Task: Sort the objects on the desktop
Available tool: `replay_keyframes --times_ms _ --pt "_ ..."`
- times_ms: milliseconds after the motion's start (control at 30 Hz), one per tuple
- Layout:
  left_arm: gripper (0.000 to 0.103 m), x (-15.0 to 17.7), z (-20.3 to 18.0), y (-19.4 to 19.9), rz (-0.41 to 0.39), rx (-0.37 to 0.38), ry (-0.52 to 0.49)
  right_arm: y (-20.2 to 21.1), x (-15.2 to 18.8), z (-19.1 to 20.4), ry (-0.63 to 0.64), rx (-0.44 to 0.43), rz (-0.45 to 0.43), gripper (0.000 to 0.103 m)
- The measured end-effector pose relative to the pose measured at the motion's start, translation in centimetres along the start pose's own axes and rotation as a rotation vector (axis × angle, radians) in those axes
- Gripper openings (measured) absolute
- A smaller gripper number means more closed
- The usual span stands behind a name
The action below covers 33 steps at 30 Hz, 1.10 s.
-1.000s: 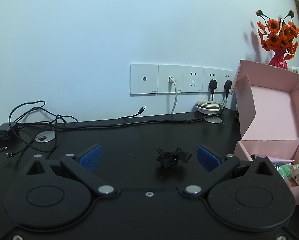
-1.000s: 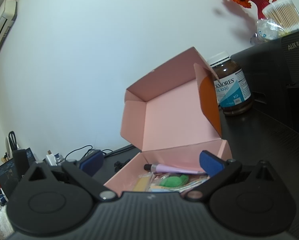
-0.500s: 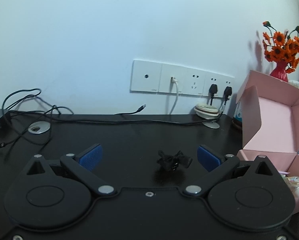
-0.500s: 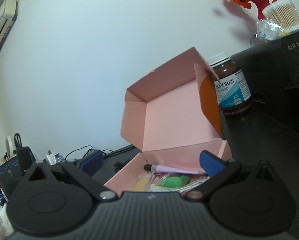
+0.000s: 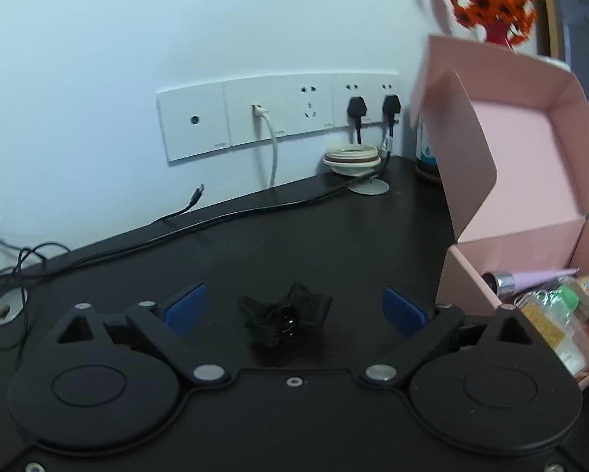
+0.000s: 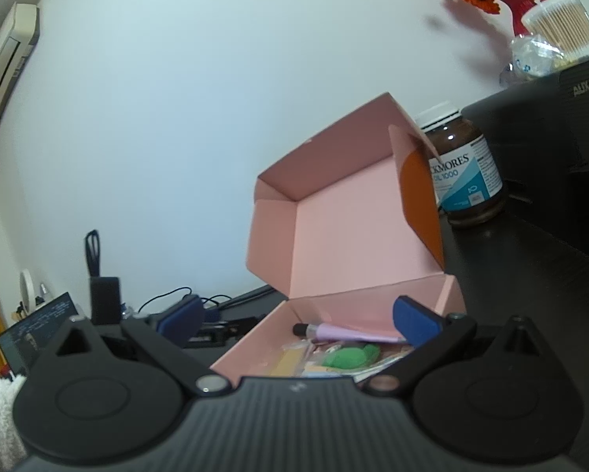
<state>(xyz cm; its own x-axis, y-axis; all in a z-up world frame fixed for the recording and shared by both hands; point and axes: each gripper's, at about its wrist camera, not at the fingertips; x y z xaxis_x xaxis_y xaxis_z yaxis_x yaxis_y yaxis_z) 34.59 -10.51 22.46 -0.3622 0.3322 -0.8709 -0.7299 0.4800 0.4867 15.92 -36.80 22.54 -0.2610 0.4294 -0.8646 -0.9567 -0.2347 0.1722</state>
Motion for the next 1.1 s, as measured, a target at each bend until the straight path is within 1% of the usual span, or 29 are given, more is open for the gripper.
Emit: replay_keyframes --times_ms 67,133,167,200,233,267,300,333,367,433,467,500,533,667,1100 --pt "0.096 -0.1 -0.3 -0.7 0.019 -0.017 -0.014 0.0 0.0 0.0 -0.002 -0.008 0.001 0.102" --pt "0.092 -0.3 -0.6 -1.3 0.038 -0.026 -0.031 0.0 0.0 0.0 -0.004 -0.016 0.003 0.102" --pt "0.087 -0.3 -0.7 -1.7 0.048 -0.035 -0.045 0.0 0.0 -0.1 -0.006 -0.02 0.004 0.102" --pt "0.077 -0.4 -0.9 -2.0 0.062 -0.04 -0.057 0.0 0.0 -0.1 -0.007 -0.023 0.004 0.102" --pt "0.072 -0.4 -1.0 -2.4 0.08 -0.038 -0.068 0.0 0.0 -0.1 -0.007 -0.026 0.006 0.102" --pt "0.063 -0.4 -1.0 -2.7 0.098 -0.039 -0.074 0.0 -0.1 -0.1 -0.007 -0.028 0.008 0.102" --pt "0.06 -0.4 -1.0 -3.0 0.112 -0.044 -0.073 0.0 -0.1 -0.1 -0.007 -0.031 0.01 0.102" --pt "0.058 -0.3 -0.9 -3.2 0.124 -0.043 -0.064 -0.1 -0.1 -0.1 -0.007 -0.034 0.012 0.102" --pt "0.053 -0.3 -0.7 -3.3 0.128 -0.036 -0.049 -0.1 -0.1 -0.1 -0.008 -0.036 0.013 0.102" --pt "0.046 -0.3 -0.2 -3.1 0.119 -0.036 -0.013 -0.1 -0.1 -0.1 -0.009 -0.037 0.013 0.102" --pt "0.04 -0.2 0.2 -2.9 0.116 -0.039 0.007 -0.1 -0.1 -0.1 -0.01 -0.038 0.014 0.102" --pt "0.029 -0.2 0.5 -2.8 0.115 -0.04 0.027 -0.2 -0.1 -0.1 -0.012 -0.038 0.015 0.102" --pt "0.027 -0.1 0.8 -2.6 0.111 -0.038 0.048 -0.2 -0.1 -0.1 -0.013 -0.038 0.016 0.102" --pt "0.027 0.1 1.6 -1.4 0.074 -0.047 0.099 -0.2 -0.1 -0.2 -0.015 -0.036 0.013 0.102" --pt "0.027 1.6 0.7 1.7 0.112 -0.059 0.095 -0.2 -0.1 -0.3 -0.026 -0.013 0.017 0.102"
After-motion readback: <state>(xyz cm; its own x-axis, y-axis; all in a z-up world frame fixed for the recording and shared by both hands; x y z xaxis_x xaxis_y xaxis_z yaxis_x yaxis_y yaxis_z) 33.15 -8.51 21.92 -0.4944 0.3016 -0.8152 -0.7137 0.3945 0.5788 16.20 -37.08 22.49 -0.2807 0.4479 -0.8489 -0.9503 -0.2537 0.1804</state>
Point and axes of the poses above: each gripper's, at about its wrist camera, not at the fingertips, and y roughly against the way its jaws point, z to its left, x to its underside, and after that the axes turned 4 degrees about x, right-handed
